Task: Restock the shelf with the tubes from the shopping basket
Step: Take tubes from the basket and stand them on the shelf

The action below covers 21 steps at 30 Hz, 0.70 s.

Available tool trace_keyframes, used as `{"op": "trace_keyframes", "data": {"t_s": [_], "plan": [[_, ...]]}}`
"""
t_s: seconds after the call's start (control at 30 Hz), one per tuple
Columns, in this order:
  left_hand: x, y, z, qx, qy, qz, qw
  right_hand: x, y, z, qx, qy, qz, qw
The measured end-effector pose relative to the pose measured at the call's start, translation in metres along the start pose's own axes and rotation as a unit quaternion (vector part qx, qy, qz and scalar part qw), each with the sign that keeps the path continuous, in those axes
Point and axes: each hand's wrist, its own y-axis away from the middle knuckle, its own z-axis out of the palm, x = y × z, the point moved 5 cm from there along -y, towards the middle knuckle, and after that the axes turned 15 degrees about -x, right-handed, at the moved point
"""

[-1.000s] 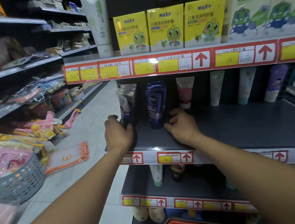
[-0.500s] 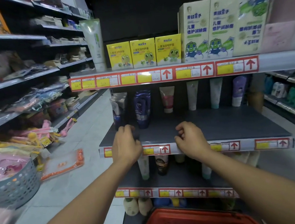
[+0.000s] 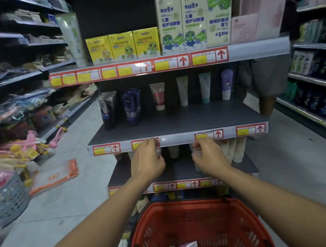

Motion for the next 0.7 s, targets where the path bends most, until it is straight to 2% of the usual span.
{"op": "trace_keyframes", "data": {"t_s": [0.13,0.47,0.7], "plan": [[0.007,0.012,0.034,-0.036,0.007,0.01,0.999,0.023,0.026,0.017,-0.019,0.009,0.035,0.999],[-0.015,0.044,0.147,-0.169,0.016,-0.009,0.985,0.091,0.077,0.102,-0.135,0.003,0.116,0.984],[-0.048,0.056,0.235,-0.278,0.036,-0.055,0.958,0.154,0.114,0.176,-0.255,-0.018,0.212,0.943]]}}
